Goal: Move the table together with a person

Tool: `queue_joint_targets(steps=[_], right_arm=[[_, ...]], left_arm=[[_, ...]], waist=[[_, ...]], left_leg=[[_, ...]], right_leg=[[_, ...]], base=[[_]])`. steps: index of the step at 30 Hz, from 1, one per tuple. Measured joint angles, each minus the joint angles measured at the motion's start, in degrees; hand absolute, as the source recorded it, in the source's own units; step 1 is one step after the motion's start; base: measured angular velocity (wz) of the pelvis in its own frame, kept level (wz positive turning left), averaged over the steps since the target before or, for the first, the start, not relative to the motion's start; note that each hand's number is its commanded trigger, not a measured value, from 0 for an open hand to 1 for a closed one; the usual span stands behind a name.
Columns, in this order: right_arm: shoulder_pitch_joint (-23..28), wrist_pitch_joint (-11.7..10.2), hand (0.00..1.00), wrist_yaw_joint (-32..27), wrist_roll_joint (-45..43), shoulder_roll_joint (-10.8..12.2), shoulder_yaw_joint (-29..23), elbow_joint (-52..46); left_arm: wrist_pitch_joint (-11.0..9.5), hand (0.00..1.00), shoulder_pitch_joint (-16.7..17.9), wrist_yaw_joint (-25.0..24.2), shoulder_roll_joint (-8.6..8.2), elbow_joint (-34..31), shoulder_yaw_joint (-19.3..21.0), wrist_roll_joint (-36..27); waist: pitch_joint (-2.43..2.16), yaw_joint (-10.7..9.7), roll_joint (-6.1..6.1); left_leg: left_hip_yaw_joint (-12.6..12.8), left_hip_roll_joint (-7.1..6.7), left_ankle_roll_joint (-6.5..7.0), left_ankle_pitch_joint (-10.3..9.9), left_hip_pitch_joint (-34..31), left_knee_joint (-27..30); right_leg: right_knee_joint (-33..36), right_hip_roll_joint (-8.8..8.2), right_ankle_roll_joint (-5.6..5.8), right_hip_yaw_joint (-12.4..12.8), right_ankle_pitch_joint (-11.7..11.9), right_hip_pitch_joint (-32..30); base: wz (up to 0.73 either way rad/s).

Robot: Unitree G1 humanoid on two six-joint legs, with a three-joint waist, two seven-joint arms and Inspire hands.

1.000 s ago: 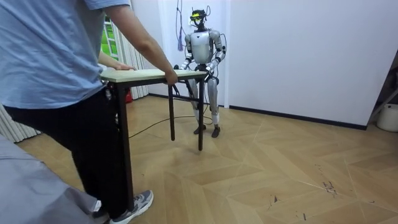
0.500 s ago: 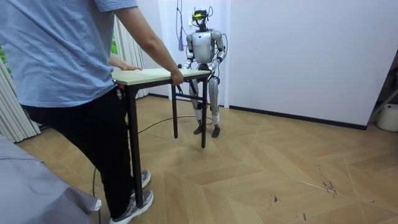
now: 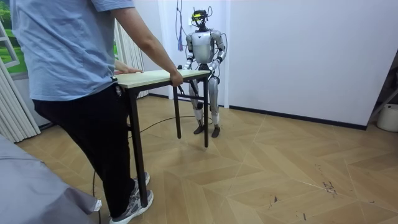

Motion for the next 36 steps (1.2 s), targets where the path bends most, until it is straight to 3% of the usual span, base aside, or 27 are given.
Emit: queue_joint_targets(steps=[2, 4, 5, 7, 8, 10, 11, 12, 14, 15, 16, 17, 20, 21, 22, 23, 24, 26, 27, 29, 30, 31, 32, 33, 34, 35, 36], right_arm=[[0.10, 0.15, 1.00, 0.34, 0.10, 0.17, -0.10, 0.26], [0.15, 0.16, 1.00, 0.51, 0.19, 0.15, -0.15, 0.61], [0.19, 0.15, 1.00, 0.87, 0.20, -0.01, -0.18, 0.86], [0.28, 0.15, 1.00, 1.50, 0.05, -0.11, -0.21, 1.38], [0.55, 0.18, 1.00, 1.53, -0.33, -0.26, -0.43, 1.41], [1.38, 0.52, 1.00, 1.58, -1.17, -0.41, -0.66, 1.38], [1.25, 0.54, 1.00, 2.22, -1.12, -0.32, -0.69, 1.36], [1.19, 0.54, 1.00, 2.68, -0.99, -0.39, -0.71, 1.36], [0.61, 0.41, 1.00, 3.87, -0.97, -0.52, -0.86, 1.09], [0.39, 0.41, 1.00, 3.87, -0.95, -0.52, -1.03, 0.96], [-0.30, 0.52, 1.00, 3.87, -0.92, -0.18, -1.35, 0.97], [-0.76, 0.54, 1.00, 3.88, -0.96, -0.08, -1.76, 0.95], [-2.51, 0.77, 1.00, 4.86, -0.97, 0.40, -3.80, 1.05], [-2.87, 0.96, 1.00, 5.10, -0.97, 0.55, -4.25, 1.17], [-3.31, 1.57, 1.00, 5.72, -1.15, 1.05, -5.53, 1.91], [-3.55, 2.02, 1.00, 6.43, -1.73, 1.77, -6.74, 3.55], [-3.53, 2.53, 1.00, 6.47, -2.33, 1.91, -7.54, 4.04], [-3.27, 3.68, 1.00, 6.58, -3.44, 2.05, -8.16, 5.01], [-3.11, 4.04, 1.00, 6.58, -3.51, 2.03, -8.39, 5.04], [-1.71, 5.56, 1.00, 6.57, -3.67, 2.13, -9.30, 5.07], [-1.39, 5.86, 1.00, 6.56, -3.67, 2.15, -9.41, 5.07], [-0.71, 6.16, 1.00, 6.56, -3.61, 2.14, -9.43, 5.05], [-0.18, 6.63, 1.00, 6.56, -3.49, 2.14, -9.71, 5.02], [0.28, 6.85, 1.00, 6.56, -3.49, 2.18, -9.79, 5.00], [1.28, 6.93, 1.00, 6.56, -3.33, 2.11, -9.92, 4.69], [1.84, 6.89, 1.00, 6.56, -2.70, 1.95, -9.67, 4.40], [1.84, 6.83, 1.00, 6.56, -2.33, 1.90, -9.63, 4.40]], left_arm=[[0.00, 1.00, 0.00, -0.18, 0.20, 0.09, -0.17, -0.03], [0.00, 1.00, -0.01, -0.18, 0.27, 0.32, -0.25, -0.11], [0.01, 1.00, -0.03, -0.18, 0.41, 0.38, -0.47, -0.37], [0.05, 1.00, -0.03, -0.18, 0.79, 0.68, -0.87, -1.19], [0.03, 1.00, 0.15, -0.46, 0.62, 1.28, -1.14, -1.66], [0.06, 1.00, 1.59, -1.18, 0.66, 1.50, -1.51, -2.42], [0.32, 1.00, 1.48, -1.57, 0.95, 1.47, -1.50, -2.60], [0.34, 1.00, 1.36, -1.81, 1.09, 1.40, -1.51, -2.77], [0.44, 1.00, 0.21, -2.79, 1.49, 1.34, -1.51, -2.86], [0.51, 1.00, -0.27, -2.79, 1.51, 1.35, -1.51, -2.86], [0.44, 1.00, -1.21, -2.79, 1.72, 1.41, -1.45, -2.86], [0.40, 1.00, -2.21, -2.79, 1.95, 1.47, -1.50, -2.86], [0.34, 1.00, -6.30, -2.79, 1.86, 2.48, -1.71, -2.66], [0.31, 1.00, -7.06, -2.79, 1.92, 2.66, -1.81, -2.65], [0.29, 1.00, -8.81, -2.82, 1.88, 3.93, -2.32, -2.66], [0.30, 1.00, -9.99, -2.82, 1.75, 5.88, -2.77, -2.64], [0.30, 1.00, -10.14, -2.82, 1.50, 6.61, -2.85, -2.64], [0.31, 1.00, -9.37, -2.85, 0.80, 7.54, -2.96, -2.64], [0.34, 1.00, -9.12, -2.85, 0.80, 7.54, -2.99, -2.64], [0.39, 1.00, -7.85, -2.98, 0.78, 7.81, -3.13, -2.55], [0.44, 1.00, -7.63, -2.97, 0.79, 7.81, -3.20, -2.55], [0.46, 1.00, -7.26, -2.93, 0.88, 7.81, -3.60, -2.55], [0.77, 1.00, -7.01, -2.88, 0.98, 7.81, -3.76, -2.51], [1.14, 1.00, -7.01, -2.67, 0.95, 7.84, -3.83, -2.31], [2.02, 1.00, -7.03, -2.24, 0.95, 7.87, -3.92, -2.05], [2.26, 1.00, -7.06, -2.21, 1.02, 7.80, -3.92, -1.76], [2.25, 1.00, -7.05, -2.22, 1.20, 7.76, -3.88, -1.76]], waist=[[0.06, 0.15, -0.12], [0.10, 1.09, 0.28], [0.05, 1.26, 0.49], [-0.01, 1.39, 0.39], [0.13, 1.60, 1.20], [-0.43, 1.65, 2.85], [-0.17, 0.94, 3.25], [-0.12, 0.57, 3.27], [0.08, -0.48, 3.73], [0.15, -0.51, 3.84], [0.21, -0.55, 3.91], [0.25, -1.15, 4.23], [0.67, -1.92, 5.44], [0.67, -1.92, 5.44], [0.65, -1.91, 5.38], [0.56, -1.94, 4.99], [0.57, -2.13, 4.91], [0.42, -3.39, 4.64], [0.42, -3.52, 4.58], [-0.01, -4.69, 3.71], [-0.12, -4.98, 3.46], [-0.22, -5.28, 3.13], [-0.22, -5.57, 2.90], [-0.17, -5.95, 2.79], [-0.22, -6.90, 2.47], [-0.19, -6.95, 1.75], [-0.19, -6.73, 1.39]], left_leg=[[-0.61, 1.11, -0.99, -0.80, -4.71, 9.18], [-2.75, 1.88, -1.08, -0.79, -8.67, 17.08], [-3.74, 2.58, -2.01, -0.21, -11.24, 20.96], [-4.61, 3.37, -4.04, 1.14, -13.42, 25.38], [-4.43, 4.93, -3.83, 1.77, -14.85, 32.00], [-4.46, 6.99, -3.72, 3.16, -13.36, 42.94], [-4.87, 7.17, -3.88, 3.32, -11.18, 44.73], [-5.07, 7.17, -4.14, 3.45, -9.90, 44.23], [-5.73, 7.82, -5.08, 3.17, -4.74, 37.30], [-6.32, 7.81, -5.89, 2.03, -3.30, 35.13], [-6.52, 7.74, -7.26, -3.01, -0.80, 29.69], [-6.65, 7.90, -7.08, -7.58, 1.08, 24.30], [-6.14, 8.27, -6.08, -14.49, 2.68, 11.89], [-5.55, 8.02, -5.66, -15.05, 2.55, 9.75], [-4.06, 7.27, -4.47, -15.64, 1.88, 7.44], [-3.67, 5.66, -2.28, -14.90, 0.99, 7.58], [-3.42, 4.91, -1.61, -14.51, 0.88, 7.62], [-2.86, 1.91, 0.79, -12.87, 0.10, 7.62], [-2.72, 1.31, 1.24, -12.42, -0.12, 7.58], [-2.65, -1.07, 3.03, -10.43, -0.47, 7.09], [-2.65, -1.54, 3.43, -9.93, -0.62, 7.05], [-2.44, -2.25, 4.15, -9.09, -0.95, 7.08], [-0.42, -2.35, 4.71, -8.35, -1.23, 7.07], [0.96, -2.26, 4.95, -8.00, -1.22, 7.10], [3.63, -2.24, 5.38, -7.36, -1.21, 6.93], [5.71, -2.39, 5.55, -6.60, -1.23, 6.22], [6.69, -2.40, 5.56, -6.26, -1.34, 6.01]], right_leg=[[2.00, 0.59, -0.71, 0.60, -0.62, -1.36], [2.50, 1.64, -1.52, 0.57, -0.97, -1.60], [2.59, 2.49, -2.22, 0.33, -1.18, -1.98], [2.18, 2.47, -3.40, -0.23, -1.52, -2.77], [2.58, 3.17, -4.30, -1.27, -1.61, -2.54], [3.73, 4.61, -5.27, -2.54, -2.29, -2.43], [5.35, 5.06, -5.72, -3.24, -2.66, -3.12], [6.19, 5.07, -5.94, -3.67, -2.83, -4.14], [9.40, 5.14, -6.09, -4.50, -2.87, -8.28], [10.21, 5.13, -6.12, -4.63, -2.85, -9.29], [11.69, 4.98, -6.34, -5.18, -2.70, -11.40], [11.79, 4.91, -6.29, -6.17, -2.14, -12.88], [11.71, 4.16, -6.02, -8.27, 1.34, -17.74], [11.66, 3.79, -5.93, -8.33, 2.23, -18.85], [11.47, 2.72, -5.45, -8.47, 4.00, -20.38], [11.24, 1.23, -4.75, -8.15, 5.54, -20.88], [11.09, 0.45, -4.51, -8.05, 6.25, -20.74], [8.70, -1.91, -3.11, -7.08, 9.62, -20.09], [7.96, -2.33, -2.86, -6.74, 10.78, -20.02], [5.60, -4.01, -0.86, -4.77, 14.53, -19.37], [5.07, -4.40, -0.12, -4.10, 15.42, -19.22], [3.91, -4.87, 1.54, -2.24, 17.40, -18.84], [4.37, -5.58, 3.32, -0.59, 18.16, -18.74], [6.75, -6.41, 4.27, -0.17, 16.47, -18.81], [14.64, -8.69, 5.05, -0.19, 10.48, -18.79], [22.41, -10.73, 4.91, -0.11, 5.20, -18.58], [25.71, -11.40, 5.29, 0.19, 3.34, -18.28]], base=[[-0.07], [-0.11], [-0.05], [-0.05], [-0.17], [-0.11], [0.11], [0.36], [0.31], [0.06], [0.07], [0.13], [0.27], [0.10], [0.11], [0.11], [0.07], [0.06], [0.04], [0.11], [0.20], [0.22], [0.30], [0.56], [0.64], [0.53], [0.08]])
